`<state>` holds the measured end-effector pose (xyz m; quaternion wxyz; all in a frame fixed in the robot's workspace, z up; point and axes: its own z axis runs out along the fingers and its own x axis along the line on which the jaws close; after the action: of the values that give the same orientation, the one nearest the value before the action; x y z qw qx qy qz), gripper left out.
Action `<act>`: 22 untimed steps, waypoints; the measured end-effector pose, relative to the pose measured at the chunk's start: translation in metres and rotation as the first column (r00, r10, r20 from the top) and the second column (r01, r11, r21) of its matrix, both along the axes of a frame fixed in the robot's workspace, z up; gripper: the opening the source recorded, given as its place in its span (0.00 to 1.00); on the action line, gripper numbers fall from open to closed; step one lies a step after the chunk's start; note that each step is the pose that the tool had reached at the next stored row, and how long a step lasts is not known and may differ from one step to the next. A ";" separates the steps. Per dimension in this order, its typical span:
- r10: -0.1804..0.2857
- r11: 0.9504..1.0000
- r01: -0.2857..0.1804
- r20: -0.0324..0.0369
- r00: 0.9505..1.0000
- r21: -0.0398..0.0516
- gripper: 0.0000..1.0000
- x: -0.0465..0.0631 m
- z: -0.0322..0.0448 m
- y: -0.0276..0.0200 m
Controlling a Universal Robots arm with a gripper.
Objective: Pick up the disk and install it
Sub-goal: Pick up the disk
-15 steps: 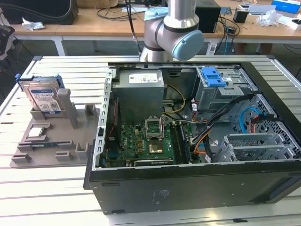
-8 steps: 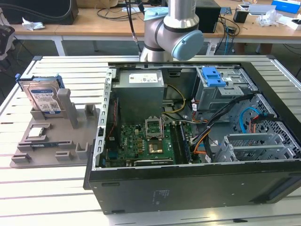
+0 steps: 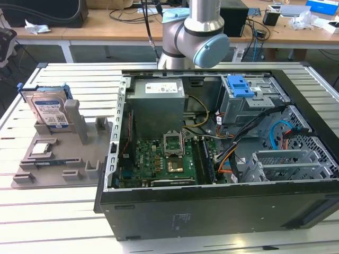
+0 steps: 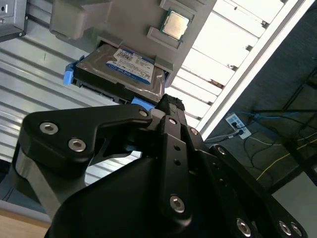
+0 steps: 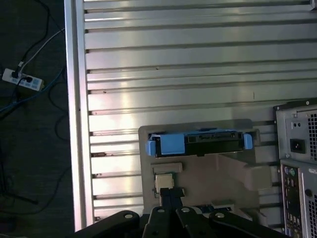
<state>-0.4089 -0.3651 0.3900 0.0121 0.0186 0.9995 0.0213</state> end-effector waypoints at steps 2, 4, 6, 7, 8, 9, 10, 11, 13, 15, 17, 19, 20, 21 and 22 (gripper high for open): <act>0.069 0.998 -0.069 0.000 0.998 0.000 0.11 0.000 0.0000 0.0000; 0.130 0.992 -0.130 0.000 0.992 0.000 0.11 0.000 0.0000 -0.0001; 0.157 0.988 -0.157 0.000 0.988 0.000 0.11 0.000 0.0000 -0.0001; 0.170 0.985 -0.170 0.000 0.985 0.000 0.11 0.000 0.0000 -0.0001; 0.184 0.983 -0.184 0.000 0.983 0.000 0.11 0.000 0.0000 -0.0001; 0.204 0.979 -0.204 0.000 0.979 0.000 0.11 0.000 0.0000 -0.0001; 0.230 0.973 -0.230 0.000 0.973 0.000 0.11 0.000 0.0000 -0.0001; 0.249 0.969 -0.249 0.000 0.969 0.000 0.11 0.000 0.0000 -0.0001; 0.294 0.956 -0.294 0.000 0.956 0.000 0.11 0.000 0.0000 -0.0001; 0.373 0.928 -0.373 0.000 0.928 0.000 0.11 0.000 0.0000 -0.0001; 0.412 0.911 -0.412 0.000 0.911 0.000 0.11 0.000 0.0000 -0.0001; 0.439 0.898 -0.439 0.000 0.898 0.000 0.11 0.000 0.0000 -0.0001; 0.452 0.892 -0.452 0.000 0.892 0.000 0.11 0.000 0.0000 -0.0001; 0.467 0.884 -0.467 0.000 0.884 0.000 0.11 0.000 0.0000 -0.0001; 0.481 0.877 -0.481 0.000 0.877 0.000 0.11 0.000 0.0000 -0.0001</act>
<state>-0.4088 -0.3652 0.3900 0.0065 -0.2303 0.9728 0.0236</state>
